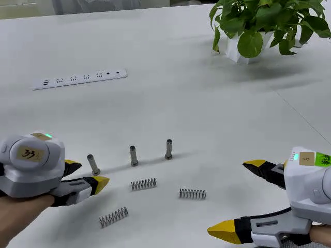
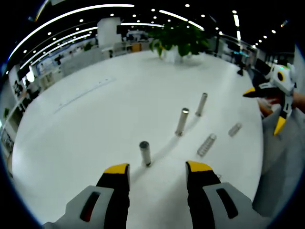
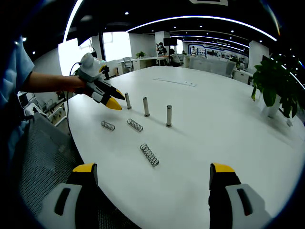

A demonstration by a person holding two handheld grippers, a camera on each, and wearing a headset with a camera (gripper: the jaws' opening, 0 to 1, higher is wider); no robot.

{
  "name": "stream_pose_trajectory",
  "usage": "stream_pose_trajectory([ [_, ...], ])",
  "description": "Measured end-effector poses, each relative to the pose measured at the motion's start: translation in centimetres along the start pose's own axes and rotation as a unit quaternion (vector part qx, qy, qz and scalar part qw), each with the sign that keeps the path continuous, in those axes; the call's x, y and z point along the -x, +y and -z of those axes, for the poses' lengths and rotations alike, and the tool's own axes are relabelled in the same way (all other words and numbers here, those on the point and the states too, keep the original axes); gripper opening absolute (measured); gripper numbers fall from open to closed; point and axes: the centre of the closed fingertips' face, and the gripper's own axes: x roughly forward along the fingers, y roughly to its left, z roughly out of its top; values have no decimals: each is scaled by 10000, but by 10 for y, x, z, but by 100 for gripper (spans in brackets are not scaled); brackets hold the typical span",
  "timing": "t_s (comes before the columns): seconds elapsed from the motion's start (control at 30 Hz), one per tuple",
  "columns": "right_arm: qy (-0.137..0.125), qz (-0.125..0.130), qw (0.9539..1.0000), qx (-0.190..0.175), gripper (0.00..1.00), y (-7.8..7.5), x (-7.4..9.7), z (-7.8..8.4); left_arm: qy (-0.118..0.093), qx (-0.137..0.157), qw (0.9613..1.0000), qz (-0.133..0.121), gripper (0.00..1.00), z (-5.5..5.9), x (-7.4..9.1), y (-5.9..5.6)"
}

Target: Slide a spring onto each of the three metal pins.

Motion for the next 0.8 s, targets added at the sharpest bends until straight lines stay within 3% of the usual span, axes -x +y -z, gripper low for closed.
stream_pose_trajectory([
  [0.17,3,-8,10000,13,99,0,0,0,-182,167,9996,133,64,0,4,-6],
  [0.3,-3,-24,10000,28,99,-1,0,-2,-376,-20,9988,314,83,-3,8,-15],
  [0.43,74,-54,9998,167,99,-2,-1,-2,-475,-23,9981,383,98,-5,12,-18],
  [0.8,121,-51,9995,294,99,-12,2,-8,-705,-214,9956,573,100,-9,27,-28],
])
